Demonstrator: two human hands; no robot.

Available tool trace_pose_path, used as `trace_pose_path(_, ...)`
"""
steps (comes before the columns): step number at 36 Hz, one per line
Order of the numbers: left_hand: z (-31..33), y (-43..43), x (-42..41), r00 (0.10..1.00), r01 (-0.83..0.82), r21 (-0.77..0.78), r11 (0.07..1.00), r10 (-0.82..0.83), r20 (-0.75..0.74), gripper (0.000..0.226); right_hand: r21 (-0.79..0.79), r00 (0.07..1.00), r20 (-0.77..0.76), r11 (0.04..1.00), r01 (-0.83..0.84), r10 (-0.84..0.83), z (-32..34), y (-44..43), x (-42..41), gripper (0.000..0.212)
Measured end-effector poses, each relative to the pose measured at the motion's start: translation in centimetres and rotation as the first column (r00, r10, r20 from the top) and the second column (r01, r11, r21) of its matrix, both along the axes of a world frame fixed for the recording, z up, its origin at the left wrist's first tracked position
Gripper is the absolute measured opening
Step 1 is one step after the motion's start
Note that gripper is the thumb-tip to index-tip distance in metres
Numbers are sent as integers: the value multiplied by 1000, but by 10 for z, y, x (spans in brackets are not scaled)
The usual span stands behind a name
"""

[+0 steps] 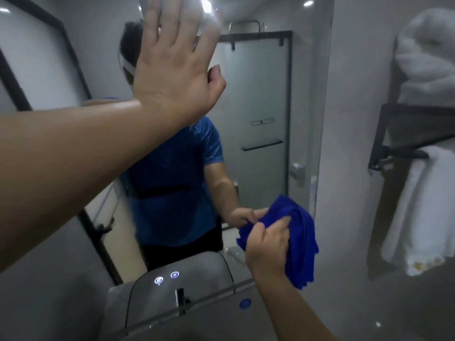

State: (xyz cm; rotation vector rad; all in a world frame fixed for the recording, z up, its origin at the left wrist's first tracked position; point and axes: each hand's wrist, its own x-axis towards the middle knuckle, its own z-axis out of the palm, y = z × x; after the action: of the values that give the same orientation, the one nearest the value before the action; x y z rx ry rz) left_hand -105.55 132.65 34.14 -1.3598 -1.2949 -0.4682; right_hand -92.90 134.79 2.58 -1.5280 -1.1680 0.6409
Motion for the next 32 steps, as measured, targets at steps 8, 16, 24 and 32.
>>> trace_pose_path(8, -6, -19, 9, 997, 4, -88, 996, 3, 79, 74, -445, 973, -94, 866, -229, 209, -8, -4, 8, 61)
trace_pose_path(16, -117, -55, 23, 936, 353, -460, 815, -301, 186, 37, -82, 954, -4, 951, -299, 299, 46, 14, 69, 51)
trace_pose_path(24, -203, -72, 43, 824, 470, -354, 808, -258, 505, 81, 64, 766, -249, 799, -597, 592, 178, 6, 54, 28)
trace_pose_path(32, -190, -51, 21, 899, 118, -342, 932, 46, 435, 97, -65, 680, -2, 678, -732, 734, 262, -22, 15, 16)
